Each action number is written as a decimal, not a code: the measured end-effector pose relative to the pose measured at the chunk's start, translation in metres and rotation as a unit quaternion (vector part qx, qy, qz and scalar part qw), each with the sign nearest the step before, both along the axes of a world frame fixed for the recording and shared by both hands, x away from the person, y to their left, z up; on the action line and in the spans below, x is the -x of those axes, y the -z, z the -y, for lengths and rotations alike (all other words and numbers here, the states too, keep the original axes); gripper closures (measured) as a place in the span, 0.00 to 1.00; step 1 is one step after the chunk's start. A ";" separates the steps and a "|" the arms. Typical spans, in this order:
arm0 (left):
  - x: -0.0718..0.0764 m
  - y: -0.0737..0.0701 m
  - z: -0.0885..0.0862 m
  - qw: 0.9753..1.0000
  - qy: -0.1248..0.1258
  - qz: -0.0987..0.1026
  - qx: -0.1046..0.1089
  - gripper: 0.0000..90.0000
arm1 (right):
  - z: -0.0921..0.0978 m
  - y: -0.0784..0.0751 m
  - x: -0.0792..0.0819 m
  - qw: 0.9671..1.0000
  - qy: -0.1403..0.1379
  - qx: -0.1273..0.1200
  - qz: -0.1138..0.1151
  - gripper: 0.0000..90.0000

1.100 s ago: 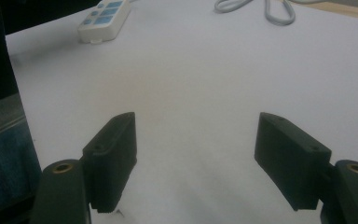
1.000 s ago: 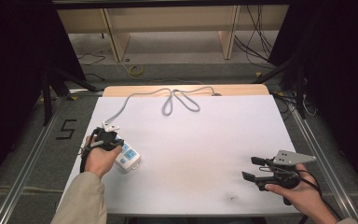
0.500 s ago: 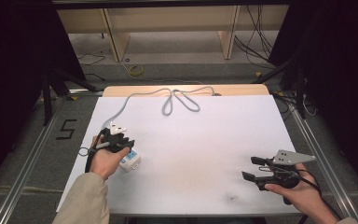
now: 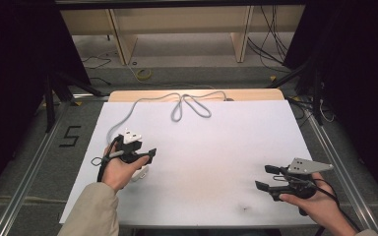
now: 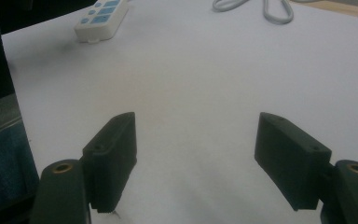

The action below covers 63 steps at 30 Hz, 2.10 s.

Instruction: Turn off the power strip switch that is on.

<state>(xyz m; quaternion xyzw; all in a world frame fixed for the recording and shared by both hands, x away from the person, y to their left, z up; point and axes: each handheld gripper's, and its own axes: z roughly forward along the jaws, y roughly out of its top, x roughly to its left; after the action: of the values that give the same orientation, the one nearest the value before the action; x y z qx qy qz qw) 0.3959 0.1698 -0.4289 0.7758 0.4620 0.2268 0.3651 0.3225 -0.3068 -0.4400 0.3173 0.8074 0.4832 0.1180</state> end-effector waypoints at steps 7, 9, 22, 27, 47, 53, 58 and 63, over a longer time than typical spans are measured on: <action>0.003 0.001 0.008 1.000 0.005 -0.011 -0.001 0.25 | -0.001 0.000 0.000 1.000 -0.002 0.002 0.001 0.33; 0.005 0.003 0.012 1.000 0.009 -0.001 0.006 0.23 | -0.001 0.001 0.000 1.000 -0.003 0.000 0.002 0.33; 0.021 0.010 0.032 0.999 0.045 0.027 -0.002 0.18 | -0.001 0.001 -0.001 1.000 -0.005 0.005 0.001 0.33; 0.027 0.012 0.039 0.997 0.068 0.029 -0.010 0.18 | -0.002 0.001 -0.001 1.000 -0.006 0.005 -0.003 0.33; 0.051 0.017 0.039 0.988 0.143 0.061 -0.021 0.17 | -0.003 0.003 -0.001 1.000 -0.009 0.008 -0.003 0.33; 0.060 0.020 0.031 0.988 0.139 0.062 -0.024 0.17 | -0.002 0.003 -0.001 1.000 -0.009 0.008 -0.003 0.33; 0.070 0.023 0.025 0.988 0.137 0.062 -0.030 0.17 | -0.003 0.002 0.000 1.000 -0.010 0.009 -0.003 0.33; 0.079 0.023 0.015 0.989 0.129 0.065 -0.030 0.17 | -0.003 0.003 0.000 1.000 -0.011 0.009 -0.003 0.33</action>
<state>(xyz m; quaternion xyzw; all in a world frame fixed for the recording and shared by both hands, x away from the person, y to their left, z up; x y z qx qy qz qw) 0.3171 0.1545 -0.4522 0.8232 0.3264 0.2412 0.3970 0.3230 -0.3043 -0.4427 0.3086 0.8156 0.4762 0.1130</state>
